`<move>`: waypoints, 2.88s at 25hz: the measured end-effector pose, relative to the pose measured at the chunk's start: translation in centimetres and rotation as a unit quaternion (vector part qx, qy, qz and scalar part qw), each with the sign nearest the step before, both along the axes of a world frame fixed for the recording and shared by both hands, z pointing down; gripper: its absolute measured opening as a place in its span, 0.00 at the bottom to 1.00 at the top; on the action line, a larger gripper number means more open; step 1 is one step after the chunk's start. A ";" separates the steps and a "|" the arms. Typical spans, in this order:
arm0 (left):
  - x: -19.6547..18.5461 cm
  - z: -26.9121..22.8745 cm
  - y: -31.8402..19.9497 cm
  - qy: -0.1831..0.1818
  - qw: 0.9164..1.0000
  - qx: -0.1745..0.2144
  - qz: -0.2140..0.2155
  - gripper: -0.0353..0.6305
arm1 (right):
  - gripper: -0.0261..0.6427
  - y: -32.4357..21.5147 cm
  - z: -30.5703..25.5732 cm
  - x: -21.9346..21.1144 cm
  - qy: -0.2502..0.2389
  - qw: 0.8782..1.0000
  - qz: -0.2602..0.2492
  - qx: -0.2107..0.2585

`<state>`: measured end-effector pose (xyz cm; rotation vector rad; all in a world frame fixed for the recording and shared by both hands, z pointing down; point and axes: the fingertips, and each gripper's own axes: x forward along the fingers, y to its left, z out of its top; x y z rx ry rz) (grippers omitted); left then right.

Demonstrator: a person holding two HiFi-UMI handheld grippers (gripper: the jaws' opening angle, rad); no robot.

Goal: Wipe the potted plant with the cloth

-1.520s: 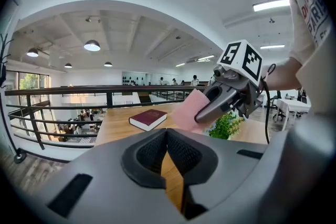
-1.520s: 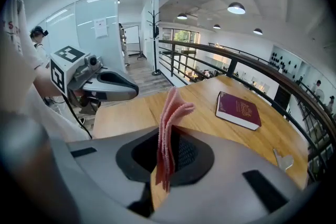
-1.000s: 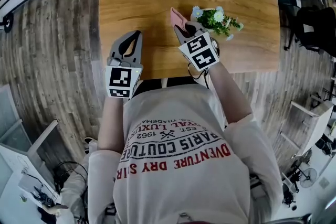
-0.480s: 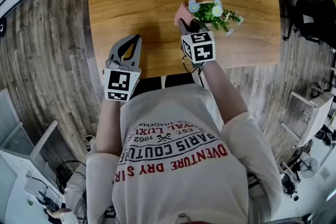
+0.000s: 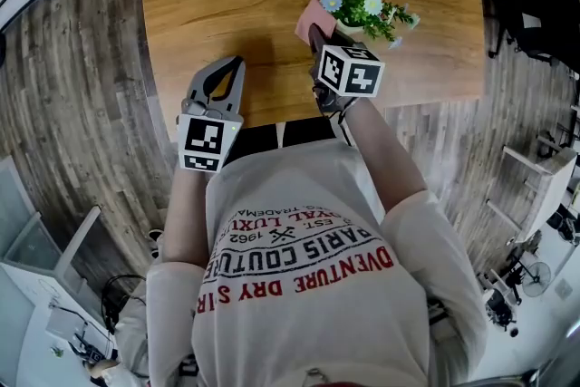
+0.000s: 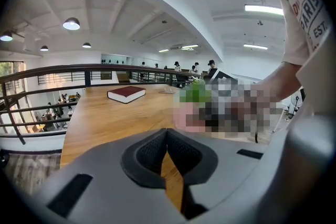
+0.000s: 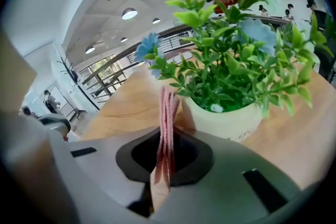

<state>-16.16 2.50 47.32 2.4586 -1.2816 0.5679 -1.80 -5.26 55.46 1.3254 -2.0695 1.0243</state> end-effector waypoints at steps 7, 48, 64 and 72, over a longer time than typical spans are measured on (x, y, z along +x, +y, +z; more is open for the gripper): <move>0.7 0.7 0.7 0.003 1.000 -0.010 0.009 0.08 | 0.09 1.0 1.1 2.2 -0.005 0.999 0.037 -0.021; 3.8 -3.3 -2.1 0.011 0.999 0.037 0.007 0.08 | 0.09 2.2 -9.4 0.2 0.039 0.982 -0.129 0.130; 11.2 -4.6 -5.8 0.041 0.994 0.070 0.071 0.34 | 0.09 -9.1 -20.7 9.8 0.040 0.959 -0.127 0.250; 14.6 -0.9 -7.8 0.041 0.993 0.046 0.095 0.66 | 0.09 -12.2 -17.8 15.6 0.049 0.960 -0.139 0.240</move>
